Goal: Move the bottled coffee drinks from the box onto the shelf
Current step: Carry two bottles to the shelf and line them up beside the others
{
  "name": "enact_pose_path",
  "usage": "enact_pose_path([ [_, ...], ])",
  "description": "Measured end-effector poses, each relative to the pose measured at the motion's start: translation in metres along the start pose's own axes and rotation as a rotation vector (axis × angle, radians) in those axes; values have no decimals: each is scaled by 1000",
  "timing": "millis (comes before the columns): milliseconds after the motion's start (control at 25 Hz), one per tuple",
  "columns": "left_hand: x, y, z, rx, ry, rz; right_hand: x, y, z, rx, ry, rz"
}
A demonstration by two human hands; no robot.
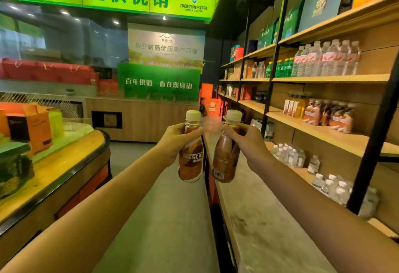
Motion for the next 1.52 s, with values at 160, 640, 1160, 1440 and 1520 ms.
enact_pose_path([
  [160, 28, 128, -11, 95, -4, 8, -43, 105, 4, -143, 27, 59],
  [640, 96, 429, 182, 410, -122, 75, -143, 326, -160, -501, -141, 27],
  [1160, 52, 636, 459, 908, -184, 245, -154, 453, -365, -979, -278, -84],
  [1440, 30, 715, 591, 1222, -213, 438, -162, 504, -450, -1309, -367, -189],
  [1520, 20, 729, 620, 1276, -247, 464, -159, 519, -465, -1382, -411, -194],
])
Point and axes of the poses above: each hand's wrist, its own y-axis towards the middle knuckle, its own z-axis out of the palm, x = y × z, the point moved 6 cm from there along y, towards the middle knuckle, and after that the axes turned 15 degrees about y, right-handed, at the moved point
